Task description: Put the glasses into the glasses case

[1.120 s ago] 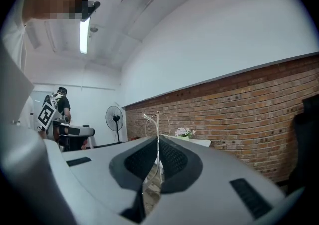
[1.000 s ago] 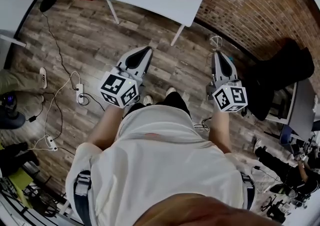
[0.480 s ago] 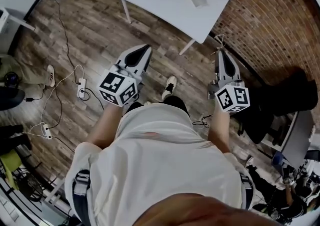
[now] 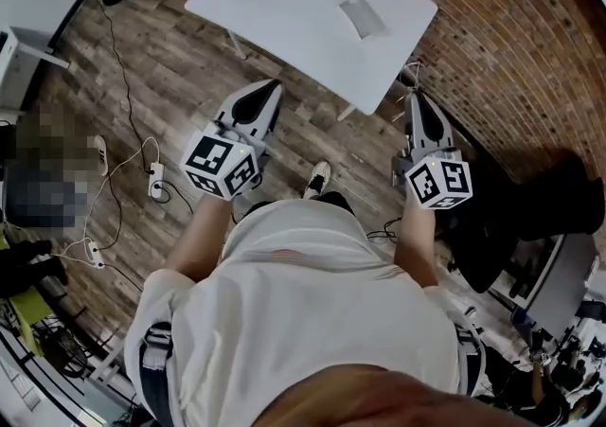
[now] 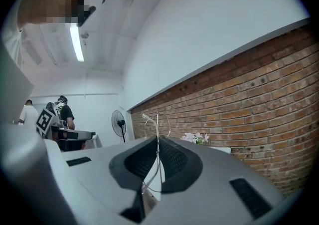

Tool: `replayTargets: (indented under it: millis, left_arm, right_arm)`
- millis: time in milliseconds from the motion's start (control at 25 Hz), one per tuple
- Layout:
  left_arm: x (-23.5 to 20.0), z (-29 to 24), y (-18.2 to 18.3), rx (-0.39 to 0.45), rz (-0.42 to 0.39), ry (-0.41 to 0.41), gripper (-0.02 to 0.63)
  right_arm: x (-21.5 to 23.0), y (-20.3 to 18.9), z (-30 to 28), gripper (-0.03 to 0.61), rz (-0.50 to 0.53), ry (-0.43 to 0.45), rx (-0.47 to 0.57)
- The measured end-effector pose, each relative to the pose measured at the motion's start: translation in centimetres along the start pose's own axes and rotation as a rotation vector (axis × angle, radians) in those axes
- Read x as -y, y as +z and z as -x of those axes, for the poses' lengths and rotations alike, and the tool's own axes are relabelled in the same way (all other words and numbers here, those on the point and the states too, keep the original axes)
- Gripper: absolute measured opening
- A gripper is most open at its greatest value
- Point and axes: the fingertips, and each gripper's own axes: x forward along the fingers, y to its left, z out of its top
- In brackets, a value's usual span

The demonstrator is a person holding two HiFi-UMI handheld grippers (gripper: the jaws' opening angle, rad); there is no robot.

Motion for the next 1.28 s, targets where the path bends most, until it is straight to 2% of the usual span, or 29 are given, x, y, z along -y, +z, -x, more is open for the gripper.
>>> replayTargets:
  millis: [360,560,800,1120,1280]
  left_arm:
    - [-0.1,-9.9,0.3,-0.023,-0.011,-0.006,0.017]
    - [0.0,-13.3,0.4,-0.03,-0.016,-0.006,0.017]
    - [-3.1,-15.5,0.6,-0.056,-0.015,0.014,0.017]
    - [-9.0,-20.7,1.6,-0.085,0.002,-0.094,0.017]
    - [-13.1,-24.1,2.9,-0.094,-0.002,-0.167,0.017]
  right_arm:
    - [8.9,0.3,-4.4,0.063,-0.03,-0.005,-0.019]
    - [12.6,-0.3,-7.1,0.063,-0.076,-0.005,-0.034]
    - [13.2,-0.5,-10.3,0.063,-0.077,0.008,-0.05]
    - [14.1,-0.1,-16.2,0.063,-0.081,-0.099,-0.088]
    - [12.6,0.8,-20.4,0.063,-0.028,-0.125,-0.108]
